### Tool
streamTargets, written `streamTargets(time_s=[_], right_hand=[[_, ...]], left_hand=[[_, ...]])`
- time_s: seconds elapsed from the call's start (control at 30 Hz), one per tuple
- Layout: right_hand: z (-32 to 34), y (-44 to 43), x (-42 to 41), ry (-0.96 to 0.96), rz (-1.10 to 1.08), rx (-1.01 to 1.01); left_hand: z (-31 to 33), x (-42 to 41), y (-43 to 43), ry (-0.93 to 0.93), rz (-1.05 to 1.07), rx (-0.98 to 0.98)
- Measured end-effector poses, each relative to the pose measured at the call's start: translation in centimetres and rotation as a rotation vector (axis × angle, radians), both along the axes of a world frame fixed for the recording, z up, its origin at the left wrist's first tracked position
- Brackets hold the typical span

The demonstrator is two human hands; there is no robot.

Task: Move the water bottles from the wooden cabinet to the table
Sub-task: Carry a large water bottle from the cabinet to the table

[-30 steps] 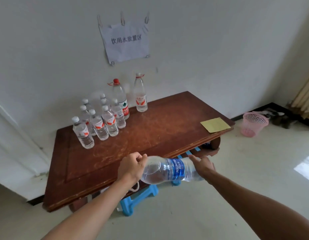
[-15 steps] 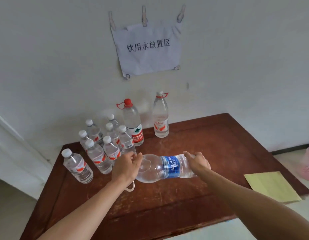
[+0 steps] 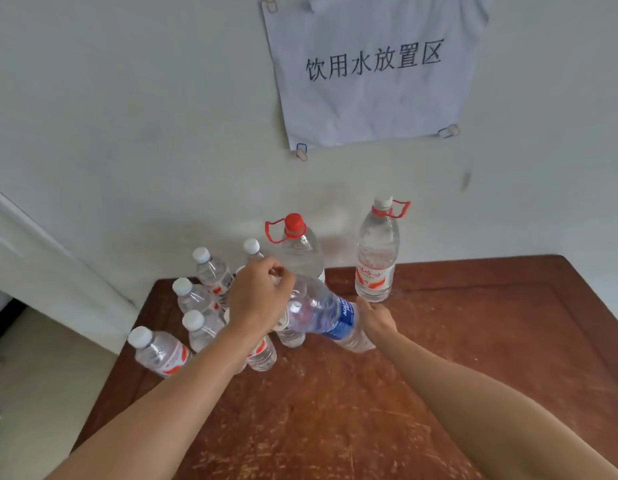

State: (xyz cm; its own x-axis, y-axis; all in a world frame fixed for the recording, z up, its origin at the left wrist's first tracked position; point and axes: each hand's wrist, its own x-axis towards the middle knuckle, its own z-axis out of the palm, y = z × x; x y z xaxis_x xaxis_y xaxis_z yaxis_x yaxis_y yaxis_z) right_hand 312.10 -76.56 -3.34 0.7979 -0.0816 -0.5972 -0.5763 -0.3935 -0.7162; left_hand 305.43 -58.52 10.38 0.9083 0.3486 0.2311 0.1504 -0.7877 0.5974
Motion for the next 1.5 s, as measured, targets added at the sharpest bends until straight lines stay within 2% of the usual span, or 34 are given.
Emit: streamTargets(time_s=[0.23,0.5,0.77,0.97,1.13,1.23,1.37,1.43,1.5], right_hand=[[-1.9,1.9,3.4,0.082,-0.066,0.044],[-3.4,-0.2,3.9,0.032,-0.081,0.016],[-4.2,-1.9,2.5,-0.016,-0.046,0.053],[-3.2,-2.7,1.1,0.043,-0.010,0.080],[-1.8,-4.9,-0.6,-0.004,0.189,0.001],[-1.4,-5.9,-1.8,-0.117,0.427,-0.166],[0.0,-6.6,-4.0,-0.253,0.822,-0.399],[0.3,-5.9,-5.7,-0.318,1.015,-0.462],[0.6,-4.5,-7.8,-0.365,1.178,-0.484]], left_hand=[[-0.3,4.7,0.1,-0.049,-0.118,0.040],[-0.9,7.5,-3.8,-0.121,-0.342,0.223],[-1.3,10.0,-7.4,-0.053,-0.473,0.432],[-1.2,9.3,-7.1,-0.011,-0.463,0.434],[-0.1,8.2,-7.4,0.102,-0.444,0.442],[0.2,6.7,-6.5,0.159,-0.417,0.366],[-0.2,1.2,-4.3,0.016,-0.187,0.300],[-1.1,-3.2,-2.9,0.040,-0.064,0.269],[-2.2,-8.5,-1.7,0.149,0.012,0.234]])
